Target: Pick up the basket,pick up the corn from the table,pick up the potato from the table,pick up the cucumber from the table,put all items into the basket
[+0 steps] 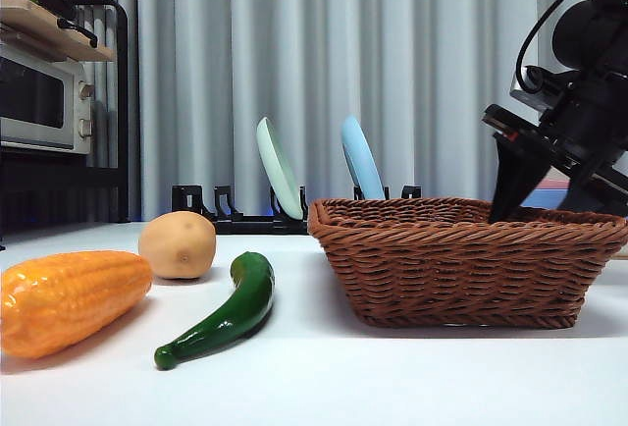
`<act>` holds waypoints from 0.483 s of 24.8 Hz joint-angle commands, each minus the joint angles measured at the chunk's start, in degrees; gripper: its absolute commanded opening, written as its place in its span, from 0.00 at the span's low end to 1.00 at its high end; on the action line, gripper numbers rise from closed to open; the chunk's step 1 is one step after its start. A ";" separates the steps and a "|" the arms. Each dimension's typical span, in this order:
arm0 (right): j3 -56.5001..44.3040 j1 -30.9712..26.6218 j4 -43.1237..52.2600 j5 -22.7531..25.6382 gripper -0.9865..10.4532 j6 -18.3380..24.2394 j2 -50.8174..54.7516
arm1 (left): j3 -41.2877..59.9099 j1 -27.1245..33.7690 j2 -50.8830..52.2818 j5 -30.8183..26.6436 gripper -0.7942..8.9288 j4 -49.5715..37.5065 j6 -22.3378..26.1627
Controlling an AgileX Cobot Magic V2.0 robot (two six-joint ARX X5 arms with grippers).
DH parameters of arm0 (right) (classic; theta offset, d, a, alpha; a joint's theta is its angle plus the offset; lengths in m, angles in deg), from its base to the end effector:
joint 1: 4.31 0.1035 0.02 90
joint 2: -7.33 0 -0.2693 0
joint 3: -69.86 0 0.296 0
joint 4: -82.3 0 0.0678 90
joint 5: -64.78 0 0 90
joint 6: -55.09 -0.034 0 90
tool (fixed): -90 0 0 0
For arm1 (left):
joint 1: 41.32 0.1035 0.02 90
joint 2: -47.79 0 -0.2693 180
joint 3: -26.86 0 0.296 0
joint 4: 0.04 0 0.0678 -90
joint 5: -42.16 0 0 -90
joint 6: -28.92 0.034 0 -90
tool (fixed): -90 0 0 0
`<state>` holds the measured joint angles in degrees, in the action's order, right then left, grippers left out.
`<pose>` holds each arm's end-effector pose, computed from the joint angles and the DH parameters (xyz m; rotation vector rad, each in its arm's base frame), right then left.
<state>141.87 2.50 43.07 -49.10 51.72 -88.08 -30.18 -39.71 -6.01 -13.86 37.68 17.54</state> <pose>0.3583 0.0567 0.1662 0.2157 1.1076 0.4488 0.2360 -0.0124 0.2832 -0.3742 0.6349 -0.4897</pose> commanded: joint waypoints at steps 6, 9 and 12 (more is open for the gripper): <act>0.17 -0.07 0.37 -0.22 0.07 -1.29 3.61 | -0.13 -3.80 -2.03 -1.44 0.55 -0.46 0.57; 0.22 -0.07 0.42 -0.22 0.07 -1.29 6.23 | -2.01 -7.52 -7.48 -4.81 0.56 -0.63 0.24; 0.22 -0.07 0.39 -0.20 0.07 -1.29 8.81 | -7.10 -11.47 -16.46 -9.62 0.58 0.24 0.24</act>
<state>141.87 2.45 42.79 -49.06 50.43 -79.67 -37.11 -50.82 -21.22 -22.89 37.92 17.48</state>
